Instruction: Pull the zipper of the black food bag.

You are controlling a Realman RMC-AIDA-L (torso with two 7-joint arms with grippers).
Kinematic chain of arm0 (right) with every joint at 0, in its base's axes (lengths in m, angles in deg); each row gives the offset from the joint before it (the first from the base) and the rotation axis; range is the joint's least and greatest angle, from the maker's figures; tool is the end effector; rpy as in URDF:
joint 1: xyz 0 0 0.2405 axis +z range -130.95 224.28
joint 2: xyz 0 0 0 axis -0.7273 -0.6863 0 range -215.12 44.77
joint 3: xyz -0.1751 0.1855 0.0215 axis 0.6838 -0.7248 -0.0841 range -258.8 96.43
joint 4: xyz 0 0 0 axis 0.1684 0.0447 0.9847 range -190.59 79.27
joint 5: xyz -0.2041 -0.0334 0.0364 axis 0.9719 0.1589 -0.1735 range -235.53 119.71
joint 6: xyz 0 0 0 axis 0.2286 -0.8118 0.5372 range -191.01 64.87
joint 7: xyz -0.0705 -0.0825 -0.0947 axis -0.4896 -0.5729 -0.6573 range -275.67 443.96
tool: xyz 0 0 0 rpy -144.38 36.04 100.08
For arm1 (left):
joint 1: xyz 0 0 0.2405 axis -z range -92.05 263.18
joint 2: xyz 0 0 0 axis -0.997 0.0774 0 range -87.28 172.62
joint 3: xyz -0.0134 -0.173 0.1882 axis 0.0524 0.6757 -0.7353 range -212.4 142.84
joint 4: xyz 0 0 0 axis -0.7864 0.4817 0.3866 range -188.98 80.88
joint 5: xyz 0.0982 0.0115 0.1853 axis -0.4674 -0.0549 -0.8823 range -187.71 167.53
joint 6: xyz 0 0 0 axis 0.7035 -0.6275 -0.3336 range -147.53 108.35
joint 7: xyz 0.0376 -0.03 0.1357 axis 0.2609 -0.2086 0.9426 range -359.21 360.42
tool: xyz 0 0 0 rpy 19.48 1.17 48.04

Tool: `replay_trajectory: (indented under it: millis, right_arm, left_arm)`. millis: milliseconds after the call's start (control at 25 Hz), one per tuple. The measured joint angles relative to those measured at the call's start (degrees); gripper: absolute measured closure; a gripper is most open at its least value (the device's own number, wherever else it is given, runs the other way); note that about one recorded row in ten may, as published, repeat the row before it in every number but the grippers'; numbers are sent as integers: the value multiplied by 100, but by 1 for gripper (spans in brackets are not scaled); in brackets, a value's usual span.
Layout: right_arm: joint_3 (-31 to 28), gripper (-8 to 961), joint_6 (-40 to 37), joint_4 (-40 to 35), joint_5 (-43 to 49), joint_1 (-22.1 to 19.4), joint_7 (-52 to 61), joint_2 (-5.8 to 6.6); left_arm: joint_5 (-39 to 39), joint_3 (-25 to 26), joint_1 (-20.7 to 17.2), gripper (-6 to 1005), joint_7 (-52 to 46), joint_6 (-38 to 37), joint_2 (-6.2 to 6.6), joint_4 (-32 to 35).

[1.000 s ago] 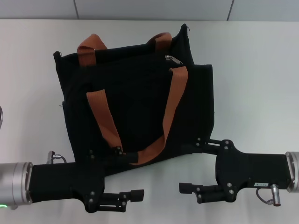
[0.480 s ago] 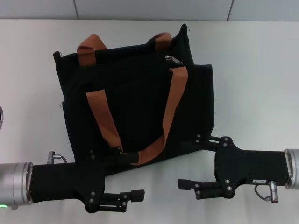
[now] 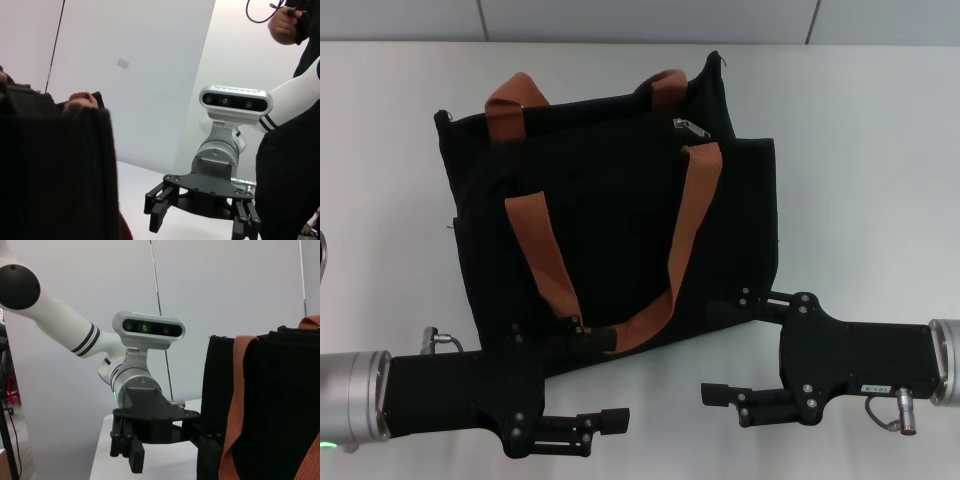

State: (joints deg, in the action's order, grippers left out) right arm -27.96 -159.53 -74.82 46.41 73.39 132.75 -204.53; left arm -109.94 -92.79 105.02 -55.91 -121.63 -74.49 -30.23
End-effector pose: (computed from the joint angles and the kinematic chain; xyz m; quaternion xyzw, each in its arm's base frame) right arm 0.2620 0.2518 -0.0615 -0.9460 0.0717 0.3145 0.0325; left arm -0.2832 0.2234 -0.0367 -0.9340 -0.1377 -0.3294 0.0112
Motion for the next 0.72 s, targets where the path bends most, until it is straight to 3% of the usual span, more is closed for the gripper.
replay_trajectory:
  millis: [720]
  right_arm:
    - [-15,133,1,0,-9,-1,0,-10]
  left_arm:
    - [1,0,31,188,0,1,8,0]
